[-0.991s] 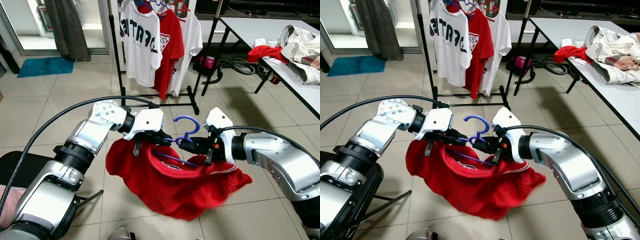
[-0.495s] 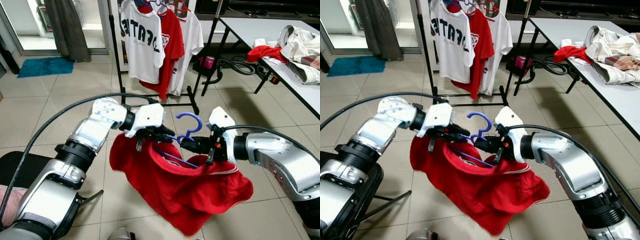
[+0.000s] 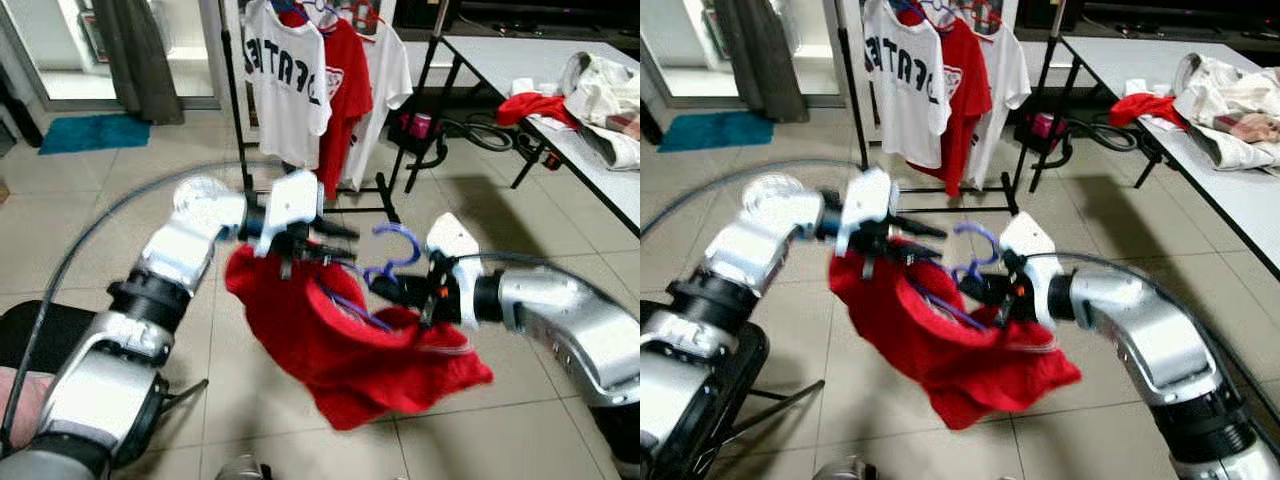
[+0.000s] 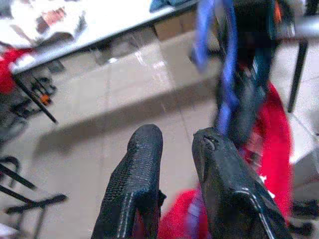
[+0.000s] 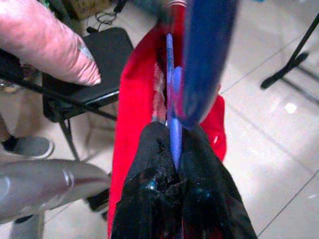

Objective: Hang hanger

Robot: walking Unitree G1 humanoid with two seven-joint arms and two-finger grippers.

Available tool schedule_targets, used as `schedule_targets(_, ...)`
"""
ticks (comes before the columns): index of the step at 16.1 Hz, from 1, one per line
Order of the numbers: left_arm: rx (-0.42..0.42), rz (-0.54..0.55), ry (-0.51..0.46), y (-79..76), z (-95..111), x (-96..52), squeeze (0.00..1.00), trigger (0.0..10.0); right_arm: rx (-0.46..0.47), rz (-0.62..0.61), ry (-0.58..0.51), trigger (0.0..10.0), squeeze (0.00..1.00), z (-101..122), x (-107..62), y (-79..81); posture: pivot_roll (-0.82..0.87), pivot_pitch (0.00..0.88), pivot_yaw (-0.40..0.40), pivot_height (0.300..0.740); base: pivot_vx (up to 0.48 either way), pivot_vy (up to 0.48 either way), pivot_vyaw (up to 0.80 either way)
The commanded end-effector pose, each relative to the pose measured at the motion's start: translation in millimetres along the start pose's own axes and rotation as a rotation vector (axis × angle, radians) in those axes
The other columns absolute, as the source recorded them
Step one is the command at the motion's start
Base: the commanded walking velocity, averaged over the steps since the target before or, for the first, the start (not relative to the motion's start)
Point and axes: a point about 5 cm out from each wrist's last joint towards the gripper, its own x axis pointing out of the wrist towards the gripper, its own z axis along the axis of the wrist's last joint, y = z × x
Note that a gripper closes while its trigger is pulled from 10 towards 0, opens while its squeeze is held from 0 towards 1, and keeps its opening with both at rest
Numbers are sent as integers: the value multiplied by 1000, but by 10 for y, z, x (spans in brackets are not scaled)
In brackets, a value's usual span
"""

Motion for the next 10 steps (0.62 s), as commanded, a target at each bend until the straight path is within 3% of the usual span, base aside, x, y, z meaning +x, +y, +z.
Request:
schedule_targets(1, 41, -1, -13, 24, 80, 3, 0, 10000, -7, -1, 0, 0, 0, 32, -29, -6, -27, 0, -11, 740, 0, 0, 0)
schedule_targets(4, 5, -54, -29, -46, 52, 13, 0, 10000, -18, 13, -16, 0, 0, 29, -17, 35, -27, 0, -1, 740, 0, 0, 0)
schedule_targets(7, -41, 5, -85, -43, 53, -49, 0, 10000, 12, -29, -2, 0, 0, -56, 2, 42, -18, 0, 12, 740, 0, 0, 0)
schedule_targets(9, -107, 207, -175, -20, 80, -207, 0, 10000, 128, -153, -3, 0, 0, -261, 24, 11, 23, 0, -19, 740, 0, 0, 0)
schedule_targets(10, -142, 258, -157, -16, 40, -227, 0, 10000, 147, -183, -10, 0, 0, -282, 28, -1, 23, 0, -19, 740, 0, 0, 0)
